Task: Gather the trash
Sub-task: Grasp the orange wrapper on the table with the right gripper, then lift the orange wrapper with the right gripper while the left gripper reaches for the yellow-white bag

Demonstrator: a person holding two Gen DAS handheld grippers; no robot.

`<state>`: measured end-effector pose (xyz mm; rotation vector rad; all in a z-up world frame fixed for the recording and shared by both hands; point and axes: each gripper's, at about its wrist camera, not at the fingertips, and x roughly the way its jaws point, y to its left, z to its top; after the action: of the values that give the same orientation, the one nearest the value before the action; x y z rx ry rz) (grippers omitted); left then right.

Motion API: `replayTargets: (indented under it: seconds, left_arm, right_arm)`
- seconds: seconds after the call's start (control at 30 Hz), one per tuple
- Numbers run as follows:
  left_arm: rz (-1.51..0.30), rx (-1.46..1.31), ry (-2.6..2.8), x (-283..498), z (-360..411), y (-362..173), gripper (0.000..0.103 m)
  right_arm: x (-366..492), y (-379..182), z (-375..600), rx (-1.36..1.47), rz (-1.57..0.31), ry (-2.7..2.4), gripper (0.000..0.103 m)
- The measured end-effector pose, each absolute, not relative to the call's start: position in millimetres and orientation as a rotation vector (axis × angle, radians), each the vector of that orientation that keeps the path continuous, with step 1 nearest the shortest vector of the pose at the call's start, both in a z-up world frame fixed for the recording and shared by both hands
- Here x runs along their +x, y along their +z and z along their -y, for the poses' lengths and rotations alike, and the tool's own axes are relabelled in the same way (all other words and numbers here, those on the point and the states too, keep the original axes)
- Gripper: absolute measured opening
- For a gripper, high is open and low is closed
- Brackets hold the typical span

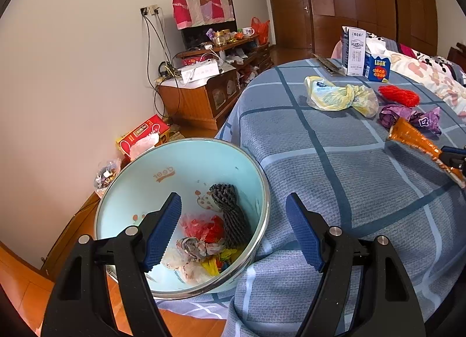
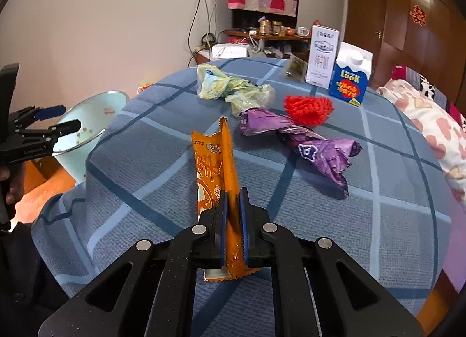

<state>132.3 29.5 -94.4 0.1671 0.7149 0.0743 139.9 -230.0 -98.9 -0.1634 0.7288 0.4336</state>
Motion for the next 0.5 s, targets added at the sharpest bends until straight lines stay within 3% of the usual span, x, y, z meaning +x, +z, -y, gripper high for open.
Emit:
replayTargets:
  seconds: [0.5]
  left_arm:
    - [-0.626,0.212,0.004,200,34,-56,0.073]
  right_arm:
    - [172,-46,272,-0.086,-0.574,0.193,0.008]
